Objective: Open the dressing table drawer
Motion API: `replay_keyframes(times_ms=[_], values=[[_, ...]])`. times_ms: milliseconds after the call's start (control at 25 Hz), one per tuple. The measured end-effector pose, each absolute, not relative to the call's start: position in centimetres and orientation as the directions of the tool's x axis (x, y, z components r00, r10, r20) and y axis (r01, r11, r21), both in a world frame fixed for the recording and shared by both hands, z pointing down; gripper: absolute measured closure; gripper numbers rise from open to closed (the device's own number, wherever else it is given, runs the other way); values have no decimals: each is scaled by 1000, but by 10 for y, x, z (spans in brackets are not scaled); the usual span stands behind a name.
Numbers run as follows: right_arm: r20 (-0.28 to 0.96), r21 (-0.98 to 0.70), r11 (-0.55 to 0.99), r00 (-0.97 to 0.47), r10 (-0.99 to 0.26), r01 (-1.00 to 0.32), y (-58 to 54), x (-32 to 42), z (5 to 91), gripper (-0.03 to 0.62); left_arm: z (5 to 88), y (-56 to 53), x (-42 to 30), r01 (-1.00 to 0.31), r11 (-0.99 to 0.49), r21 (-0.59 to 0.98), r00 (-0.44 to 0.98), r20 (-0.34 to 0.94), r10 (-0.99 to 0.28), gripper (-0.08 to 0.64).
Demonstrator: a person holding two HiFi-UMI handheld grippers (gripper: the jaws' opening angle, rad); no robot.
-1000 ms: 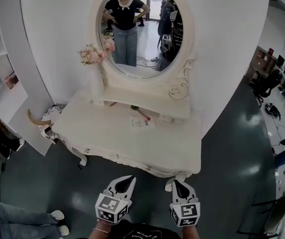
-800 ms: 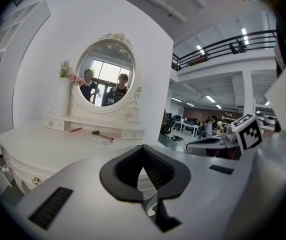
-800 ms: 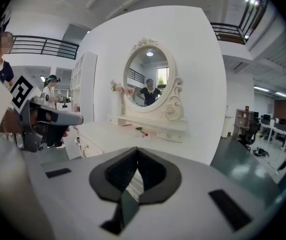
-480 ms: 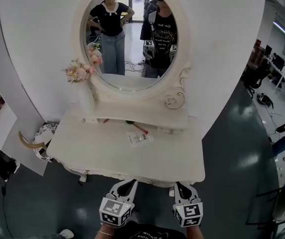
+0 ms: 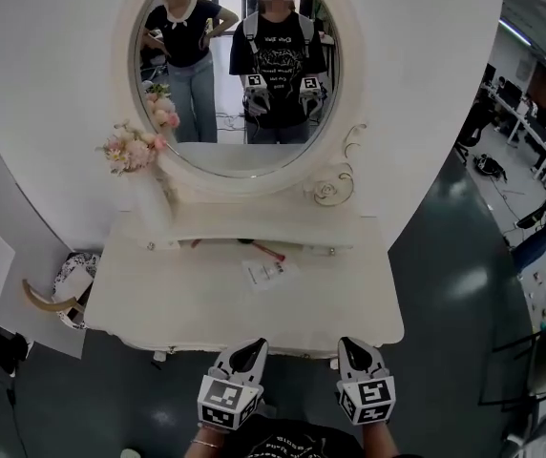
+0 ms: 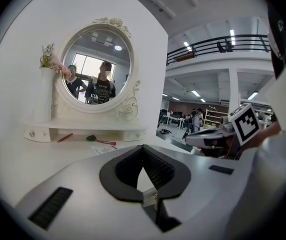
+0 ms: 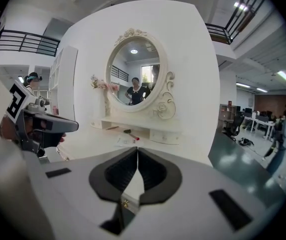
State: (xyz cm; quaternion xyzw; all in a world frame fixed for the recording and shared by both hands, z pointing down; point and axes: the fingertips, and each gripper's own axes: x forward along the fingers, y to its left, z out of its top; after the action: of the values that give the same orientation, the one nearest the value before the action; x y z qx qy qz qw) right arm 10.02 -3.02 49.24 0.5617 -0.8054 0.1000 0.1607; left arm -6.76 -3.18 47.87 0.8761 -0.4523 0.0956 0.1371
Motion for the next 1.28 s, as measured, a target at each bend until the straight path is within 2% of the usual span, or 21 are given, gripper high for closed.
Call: replay_keyframes(times_ms=[440,640,1280], values=[[386,13,280,-253,-887,-960,-45,76,502,578,483,-63,-109,-804,-567,179,595,282,-753,545],[352,-8,216,-205,-913,-976,-50,83,490,578,489,-66,-109,-809,-563,172,587,298,-753,545],[338,21,284,-261,-904,-959,-110,90,490,578,487,-101,-127,-885,-437,157,465,290,-837,545]])
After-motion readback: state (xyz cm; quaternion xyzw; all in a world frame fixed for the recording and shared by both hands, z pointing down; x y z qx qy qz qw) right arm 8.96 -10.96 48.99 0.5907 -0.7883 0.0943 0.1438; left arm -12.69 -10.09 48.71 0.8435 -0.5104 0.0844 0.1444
